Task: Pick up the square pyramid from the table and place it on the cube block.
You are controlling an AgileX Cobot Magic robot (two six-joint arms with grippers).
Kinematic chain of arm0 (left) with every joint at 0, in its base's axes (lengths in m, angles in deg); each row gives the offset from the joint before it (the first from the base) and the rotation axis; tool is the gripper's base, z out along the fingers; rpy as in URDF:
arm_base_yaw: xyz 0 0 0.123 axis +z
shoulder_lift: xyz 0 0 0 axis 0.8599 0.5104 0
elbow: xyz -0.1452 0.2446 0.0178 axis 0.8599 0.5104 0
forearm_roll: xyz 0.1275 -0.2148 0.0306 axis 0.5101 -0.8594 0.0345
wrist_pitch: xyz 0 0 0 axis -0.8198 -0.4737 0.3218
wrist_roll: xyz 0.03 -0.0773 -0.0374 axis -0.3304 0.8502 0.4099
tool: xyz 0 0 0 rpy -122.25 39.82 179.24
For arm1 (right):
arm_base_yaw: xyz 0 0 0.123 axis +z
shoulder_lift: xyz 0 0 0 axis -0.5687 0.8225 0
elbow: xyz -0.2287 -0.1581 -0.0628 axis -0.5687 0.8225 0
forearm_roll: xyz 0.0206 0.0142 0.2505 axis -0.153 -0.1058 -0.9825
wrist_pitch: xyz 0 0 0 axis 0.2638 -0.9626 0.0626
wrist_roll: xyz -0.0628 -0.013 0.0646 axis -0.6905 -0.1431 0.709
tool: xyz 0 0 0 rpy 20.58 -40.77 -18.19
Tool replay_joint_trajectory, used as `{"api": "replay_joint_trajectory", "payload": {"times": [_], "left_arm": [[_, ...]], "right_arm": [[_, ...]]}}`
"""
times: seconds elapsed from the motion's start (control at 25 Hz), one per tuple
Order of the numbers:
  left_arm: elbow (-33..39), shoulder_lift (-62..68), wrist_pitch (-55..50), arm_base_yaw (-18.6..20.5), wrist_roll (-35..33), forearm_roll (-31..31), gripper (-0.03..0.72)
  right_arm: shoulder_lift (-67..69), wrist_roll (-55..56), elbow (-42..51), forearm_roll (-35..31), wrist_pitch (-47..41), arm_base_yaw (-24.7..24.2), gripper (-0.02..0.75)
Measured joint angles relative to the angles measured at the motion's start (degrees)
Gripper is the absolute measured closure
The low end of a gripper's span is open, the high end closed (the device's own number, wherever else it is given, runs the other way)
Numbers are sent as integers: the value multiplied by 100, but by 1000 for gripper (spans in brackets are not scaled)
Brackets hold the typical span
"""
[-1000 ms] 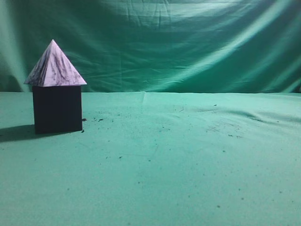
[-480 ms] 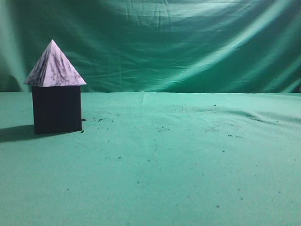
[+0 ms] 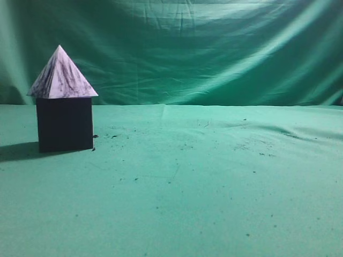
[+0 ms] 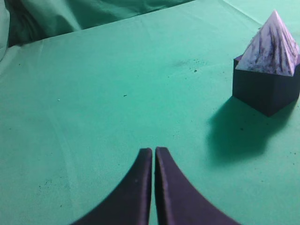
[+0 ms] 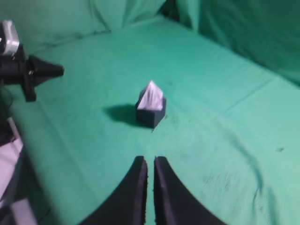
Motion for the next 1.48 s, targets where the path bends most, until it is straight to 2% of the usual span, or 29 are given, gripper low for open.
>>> {"api": "replay_joint_trajectory", "payload": {"times": [0.16, 0.36, 0.56, 0.76, 0.96, 1.48], "left_arm": [[0, 0, 0, 0, 0, 0, 688], [0, 0, 0, 0, 0, 0, 688], [0, 0, 0, 0, 0, 0, 688], [0, 0, 0, 0, 0, 0, 688], [0, 0, 0, 0, 0, 0, 688], [0, 0, 0, 0, 0, 0, 688]], "right_arm": [[-631, -147, 952, -14, 1115, -952, 689], [-1498, -180, 2409, -23, 2624, -2504, 689], [-2191, -193, 3579, -51, 3292, -3680, 689], [-2224, -193, 4352, -212, 3460, -4539, 689], [-2224, -206, 4996, -517, 3523, -4970, 689], [-2224, -206, 5229, -565, 3466, -5000, 689]]}}
